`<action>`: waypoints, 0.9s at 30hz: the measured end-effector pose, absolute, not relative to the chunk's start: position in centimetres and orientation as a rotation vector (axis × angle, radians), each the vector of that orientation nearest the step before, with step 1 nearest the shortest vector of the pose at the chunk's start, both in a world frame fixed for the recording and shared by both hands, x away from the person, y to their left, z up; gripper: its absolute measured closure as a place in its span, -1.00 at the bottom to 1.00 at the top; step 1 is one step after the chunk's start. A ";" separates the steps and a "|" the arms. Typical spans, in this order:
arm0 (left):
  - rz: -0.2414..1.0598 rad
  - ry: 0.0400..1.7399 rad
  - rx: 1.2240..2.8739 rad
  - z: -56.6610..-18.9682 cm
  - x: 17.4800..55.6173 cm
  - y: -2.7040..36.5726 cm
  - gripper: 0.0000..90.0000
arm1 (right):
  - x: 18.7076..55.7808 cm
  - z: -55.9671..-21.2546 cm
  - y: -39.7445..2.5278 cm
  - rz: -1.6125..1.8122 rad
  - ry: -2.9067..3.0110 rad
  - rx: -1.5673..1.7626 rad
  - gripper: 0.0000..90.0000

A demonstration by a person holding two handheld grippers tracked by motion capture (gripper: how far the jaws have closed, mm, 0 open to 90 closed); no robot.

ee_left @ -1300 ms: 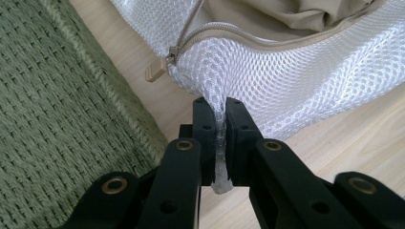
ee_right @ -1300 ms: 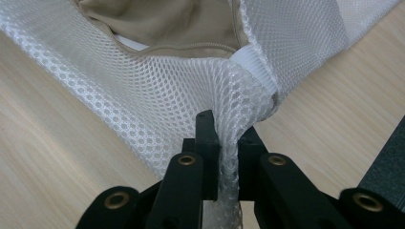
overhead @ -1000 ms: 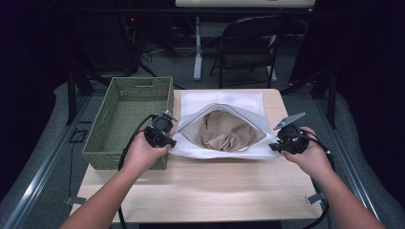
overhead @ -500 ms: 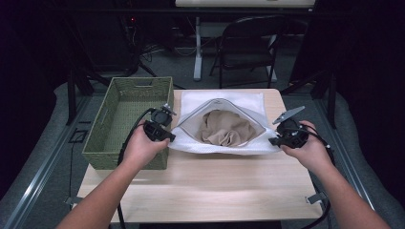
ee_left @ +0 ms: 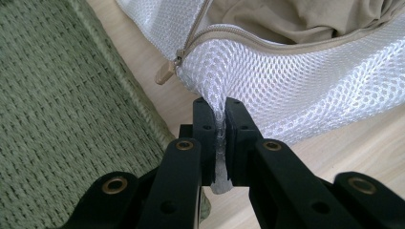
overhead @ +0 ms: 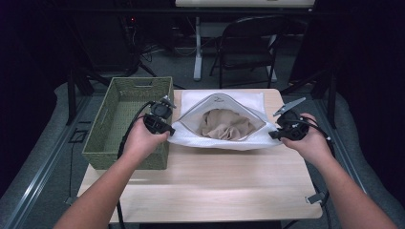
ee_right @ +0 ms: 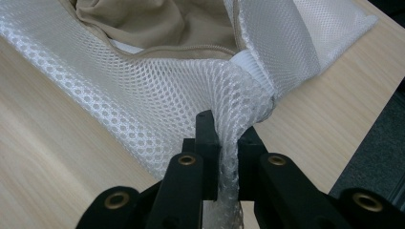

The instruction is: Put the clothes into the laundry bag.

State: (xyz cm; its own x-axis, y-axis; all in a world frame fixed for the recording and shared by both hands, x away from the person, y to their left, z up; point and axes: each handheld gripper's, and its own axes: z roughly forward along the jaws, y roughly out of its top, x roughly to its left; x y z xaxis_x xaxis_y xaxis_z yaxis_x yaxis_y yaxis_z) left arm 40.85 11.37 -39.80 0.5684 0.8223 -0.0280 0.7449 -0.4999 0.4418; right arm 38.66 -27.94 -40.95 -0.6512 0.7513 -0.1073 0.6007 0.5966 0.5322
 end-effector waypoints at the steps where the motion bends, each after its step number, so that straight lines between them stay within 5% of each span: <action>1: 0.261 1.266 2.395 -39.7 40.9 11.4 0.88 | 38.7 -40.8 -27.9 0.655 2.505 1.099 0.86; 27: 0.318 1.283 2.362 -37.1 42.4 11.6 0.89 | 40.1 -38.0 -27.8 0.641 2.447 1.086 0.86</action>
